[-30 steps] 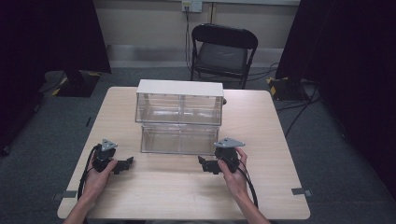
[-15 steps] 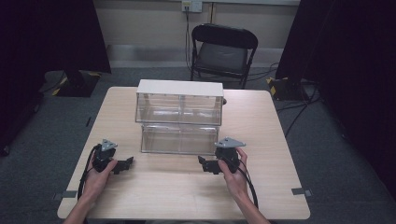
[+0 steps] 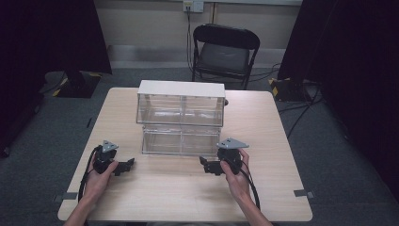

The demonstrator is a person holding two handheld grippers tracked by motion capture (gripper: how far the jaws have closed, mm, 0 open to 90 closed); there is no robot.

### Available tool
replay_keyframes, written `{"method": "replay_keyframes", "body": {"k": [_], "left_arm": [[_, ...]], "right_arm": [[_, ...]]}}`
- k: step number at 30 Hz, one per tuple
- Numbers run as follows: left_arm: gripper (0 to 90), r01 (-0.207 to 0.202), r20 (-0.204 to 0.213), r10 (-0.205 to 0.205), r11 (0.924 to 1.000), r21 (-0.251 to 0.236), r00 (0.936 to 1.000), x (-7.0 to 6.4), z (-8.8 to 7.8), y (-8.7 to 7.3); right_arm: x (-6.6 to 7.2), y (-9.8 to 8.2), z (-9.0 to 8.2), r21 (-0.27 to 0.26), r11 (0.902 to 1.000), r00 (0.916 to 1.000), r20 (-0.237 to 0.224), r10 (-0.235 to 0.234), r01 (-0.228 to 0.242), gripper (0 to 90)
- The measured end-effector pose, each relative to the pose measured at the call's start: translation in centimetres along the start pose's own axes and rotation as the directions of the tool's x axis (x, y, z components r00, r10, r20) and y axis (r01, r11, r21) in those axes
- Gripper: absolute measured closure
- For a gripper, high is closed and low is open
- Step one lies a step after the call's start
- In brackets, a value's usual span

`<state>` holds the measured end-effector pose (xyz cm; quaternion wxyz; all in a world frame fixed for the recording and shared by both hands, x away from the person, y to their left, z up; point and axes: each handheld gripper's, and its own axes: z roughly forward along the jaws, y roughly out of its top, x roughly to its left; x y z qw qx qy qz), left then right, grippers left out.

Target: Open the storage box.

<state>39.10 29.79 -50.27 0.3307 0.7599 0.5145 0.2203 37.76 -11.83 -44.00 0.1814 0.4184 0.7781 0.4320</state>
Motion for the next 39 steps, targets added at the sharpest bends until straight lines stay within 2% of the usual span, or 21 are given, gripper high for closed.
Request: {"method": "replay_keyframes", "body": {"k": [12,22,39], "left_arm": [[7.1,0.000,0.000,0.000,1.0000,0.000,1.0000,0.00,0.00,0.00],[7.1,0.000,0.000,0.000,1.0000,0.000,1.0000,0.00,0.00,0.00],[7.1,0.000,0.000,0.000,1.0000,0.000,1.0000,0.00,0.00,0.00]], "right_arm": [[-0.07,0.27,-0.15,-0.011,0.9998,0.9998,-0.010,0.019,-0.019,9.3],[-0.09,0.49,-0.09,-0.019,0.9997,0.9998,-0.003,0.018,-0.018,9.2],[-0.29,0.97,-0.30,-0.037,0.9991,0.9996,-0.019,0.023,-0.023,5.3]]}}
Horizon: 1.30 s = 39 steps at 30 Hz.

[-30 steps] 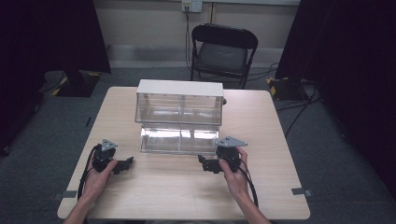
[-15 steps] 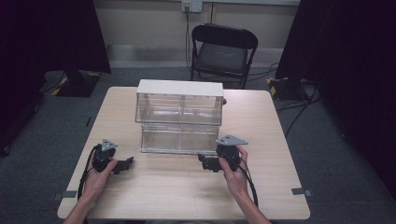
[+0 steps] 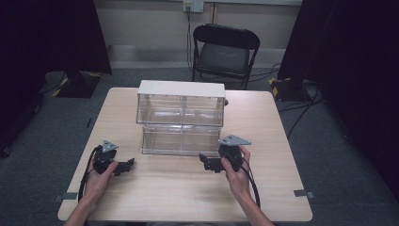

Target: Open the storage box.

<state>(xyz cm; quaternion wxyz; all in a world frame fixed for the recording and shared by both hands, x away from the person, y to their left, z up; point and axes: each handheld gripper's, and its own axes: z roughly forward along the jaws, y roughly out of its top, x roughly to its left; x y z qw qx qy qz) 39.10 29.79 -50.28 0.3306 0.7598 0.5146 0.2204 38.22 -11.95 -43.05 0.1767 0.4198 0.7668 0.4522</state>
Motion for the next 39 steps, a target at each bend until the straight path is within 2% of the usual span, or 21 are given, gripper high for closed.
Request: {"method": "replay_keyframes", "body": {"k": [15,25,39], "left_arm": [[7.1,0.000,0.000,0.000,1.0000,0.000,1.0000,0.0,0.0,0.0],[7.1,0.000,0.000,0.000,1.0000,0.000,1.0000,0.0,0.0,0.0],[7.1,0.000,0.000,0.000,1.0000,0.000,1.0000,0.0,0.0,0.0]], "right_arm": [[-0.2,0.6,-0.3,-0.021,0.9995,0.9997,0.009,0.024,-0.024,4.7],[-0.2,0.8,-0.1,-0.020,0.9996,0.9998,0.000,0.018,-0.018,5.1],[-0.2,1.2,0.4,-0.023,0.9996,0.9998,0.015,0.016,-0.016,5.6]]}}
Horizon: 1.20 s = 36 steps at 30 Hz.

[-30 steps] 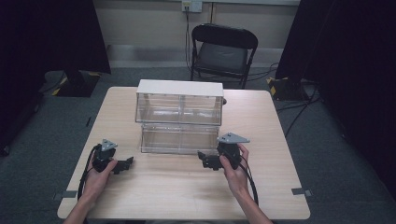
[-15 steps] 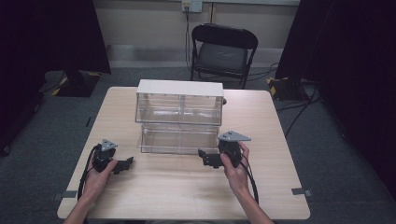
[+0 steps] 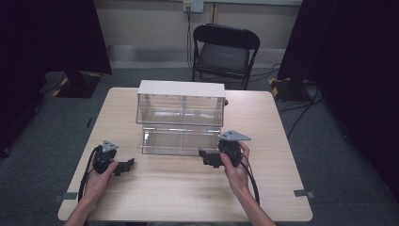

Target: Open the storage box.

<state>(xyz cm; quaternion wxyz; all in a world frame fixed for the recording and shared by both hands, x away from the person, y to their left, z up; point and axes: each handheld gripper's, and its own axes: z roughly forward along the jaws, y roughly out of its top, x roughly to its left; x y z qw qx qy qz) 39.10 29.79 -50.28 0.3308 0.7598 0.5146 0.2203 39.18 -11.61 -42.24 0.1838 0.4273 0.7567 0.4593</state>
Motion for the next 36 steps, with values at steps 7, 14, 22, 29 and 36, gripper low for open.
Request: {"method": "replay_keyframes", "body": {"k": [7,14,22,29,36], "left_arm": [[7.1,0.000,0.000,0.000,1.0000,0.000,1.0000,0.0,0.0,0.0],[7.1,0.000,0.000,0.000,1.0000,0.000,1.0000,0.0,0.0,0.0],[7.1,0.000,0.000,0.000,1.0000,0.000,1.0000,0.0,0.0,0.0],[7.1,0.000,0.000,0.000,1.0000,0.000,1.0000,0.0,0.0,0.0],[7.1,-0.001,-0.001,0.001,1.0000,0.000,1.0000,0.0,0.0,0.0]], "right_arm": [[-0.1,0.1,0.3,0.004,1.0000,0.9999,0.010,0.005,-0.005,5.5],[-0.2,0.3,0.5,0.011,0.9999,0.9996,0.028,0.005,-0.005,7.2],[-0.3,0.6,0.6,0.003,0.9999,0.9995,0.025,0.016,-0.016,5.7],[-0.4,1.0,0.7,-0.010,0.9999,0.9996,0.026,0.014,-0.014,6.1],[-0.5,1.2,0.7,-0.011,0.9998,0.9992,0.036,0.015,-0.015,9.4]]}}
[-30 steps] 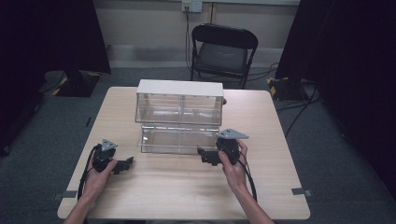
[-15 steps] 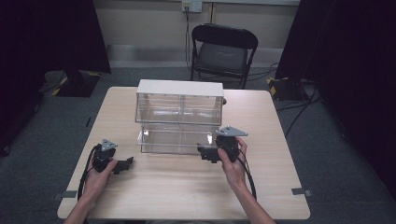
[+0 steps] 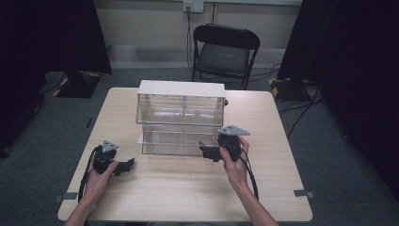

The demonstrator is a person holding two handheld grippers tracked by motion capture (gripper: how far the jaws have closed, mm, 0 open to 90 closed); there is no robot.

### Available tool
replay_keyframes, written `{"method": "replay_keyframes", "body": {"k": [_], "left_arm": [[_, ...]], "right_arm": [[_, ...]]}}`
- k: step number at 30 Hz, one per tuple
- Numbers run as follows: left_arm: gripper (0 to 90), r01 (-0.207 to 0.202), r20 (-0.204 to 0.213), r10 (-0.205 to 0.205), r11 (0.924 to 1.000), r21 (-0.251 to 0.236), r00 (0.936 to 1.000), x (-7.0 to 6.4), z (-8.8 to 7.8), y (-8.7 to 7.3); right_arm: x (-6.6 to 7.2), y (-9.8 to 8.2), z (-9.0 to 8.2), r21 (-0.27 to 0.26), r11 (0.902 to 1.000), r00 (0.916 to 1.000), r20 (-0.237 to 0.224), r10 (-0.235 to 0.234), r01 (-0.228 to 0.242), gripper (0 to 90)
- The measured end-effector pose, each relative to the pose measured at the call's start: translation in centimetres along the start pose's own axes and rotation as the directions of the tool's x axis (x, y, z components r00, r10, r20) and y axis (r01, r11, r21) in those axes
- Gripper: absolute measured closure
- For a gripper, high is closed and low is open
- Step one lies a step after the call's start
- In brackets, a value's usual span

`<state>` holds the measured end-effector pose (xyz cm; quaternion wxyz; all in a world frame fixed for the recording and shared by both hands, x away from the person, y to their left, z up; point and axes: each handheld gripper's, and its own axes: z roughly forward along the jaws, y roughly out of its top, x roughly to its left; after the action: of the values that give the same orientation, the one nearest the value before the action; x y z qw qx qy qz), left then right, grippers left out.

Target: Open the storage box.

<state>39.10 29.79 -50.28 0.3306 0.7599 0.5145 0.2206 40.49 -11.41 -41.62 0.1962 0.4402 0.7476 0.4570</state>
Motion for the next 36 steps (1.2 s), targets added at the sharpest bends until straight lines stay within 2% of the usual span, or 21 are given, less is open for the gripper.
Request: {"method": "replay_keyframes", "body": {"k": [19,26,36], "left_arm": [[7.1,0.000,0.001,0.000,1.0000,0.000,1.0000,0.00,0.00,0.00],[7.1,0.000,0.001,0.000,1.0000,0.000,1.0000,0.00,0.00,0.00],[7.1,0.000,0.001,0.000,1.0000,0.000,1.0000,0.00,0.00,0.00]], "right_arm": [[-0.14,0.10,-0.01,-0.005,0.9998,0.9998,-0.007,0.020,-0.020,9.4],[-0.15,0.31,-0.42,-0.023,0.9996,0.9998,0.011,0.017,-0.017,14.3],[-0.09,0.69,-0.49,-0.029,0.9995,0.9998,0.016,0.015,-0.014,14.4]]}}
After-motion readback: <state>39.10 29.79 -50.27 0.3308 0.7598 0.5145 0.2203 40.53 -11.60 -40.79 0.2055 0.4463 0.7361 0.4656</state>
